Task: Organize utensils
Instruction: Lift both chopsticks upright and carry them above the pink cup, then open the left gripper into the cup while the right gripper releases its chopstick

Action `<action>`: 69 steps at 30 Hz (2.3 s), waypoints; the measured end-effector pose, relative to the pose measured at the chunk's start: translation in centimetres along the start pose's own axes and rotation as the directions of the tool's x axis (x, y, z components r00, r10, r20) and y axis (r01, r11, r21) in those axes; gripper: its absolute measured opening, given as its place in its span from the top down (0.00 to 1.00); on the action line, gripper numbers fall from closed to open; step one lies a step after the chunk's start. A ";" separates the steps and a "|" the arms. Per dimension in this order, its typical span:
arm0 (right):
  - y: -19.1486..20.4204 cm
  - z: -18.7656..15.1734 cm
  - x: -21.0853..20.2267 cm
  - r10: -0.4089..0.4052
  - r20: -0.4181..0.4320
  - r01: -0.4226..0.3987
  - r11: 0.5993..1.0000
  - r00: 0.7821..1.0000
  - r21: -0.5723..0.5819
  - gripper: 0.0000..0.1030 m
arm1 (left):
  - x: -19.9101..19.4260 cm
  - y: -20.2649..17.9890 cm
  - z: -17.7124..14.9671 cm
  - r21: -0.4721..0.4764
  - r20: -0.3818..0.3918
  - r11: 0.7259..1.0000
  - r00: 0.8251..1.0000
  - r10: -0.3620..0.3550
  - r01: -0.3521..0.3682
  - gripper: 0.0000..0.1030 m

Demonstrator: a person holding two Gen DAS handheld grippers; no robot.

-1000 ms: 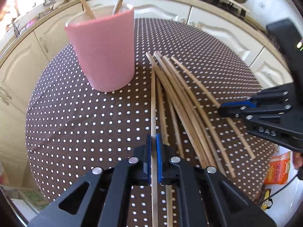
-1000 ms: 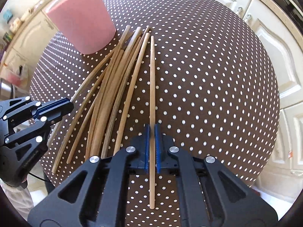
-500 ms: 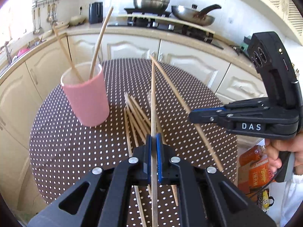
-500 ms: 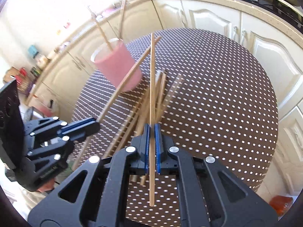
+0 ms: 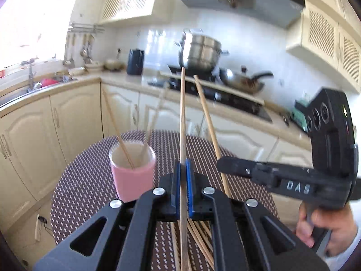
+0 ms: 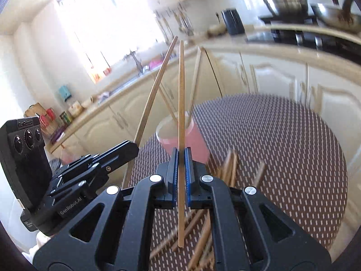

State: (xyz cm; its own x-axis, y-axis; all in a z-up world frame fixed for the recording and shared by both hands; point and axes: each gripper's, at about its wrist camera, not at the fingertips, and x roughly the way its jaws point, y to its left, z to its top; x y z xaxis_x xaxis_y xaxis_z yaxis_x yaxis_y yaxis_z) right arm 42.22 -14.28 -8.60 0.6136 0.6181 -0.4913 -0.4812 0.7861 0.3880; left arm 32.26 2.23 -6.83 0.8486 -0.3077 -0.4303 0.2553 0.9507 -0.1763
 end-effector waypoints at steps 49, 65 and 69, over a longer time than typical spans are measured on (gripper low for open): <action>1.4 1.1 9.4 0.003 0.299 0.056 0.980 0.954 -0.189 0.94 | 9.1 8.8 0.2 -0.162 0.259 0.977 0.949 0.178 -0.139 0.95; 1.0 -1.2 10.6 -0.038 0.191 0.068 0.986 0.981 -0.154 0.94 | 8.0 8.3 -2.9 -0.110 0.127 0.984 0.980 0.151 -0.138 0.94; 0.9 -1.3 10.5 -0.034 0.176 0.057 0.990 0.984 -0.129 0.93 | 7.5 8.6 -3.1 -0.124 0.106 0.983 0.983 0.149 -0.135 0.94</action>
State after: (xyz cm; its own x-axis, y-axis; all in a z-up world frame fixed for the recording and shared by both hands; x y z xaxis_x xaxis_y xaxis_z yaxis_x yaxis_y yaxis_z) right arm 47.45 -7.09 -14.42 0.7298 0.5816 -0.3595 -0.5223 0.8135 0.2557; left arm 39.42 7.97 -14.29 0.9215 -0.1571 -0.3553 0.0787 0.9711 -0.2252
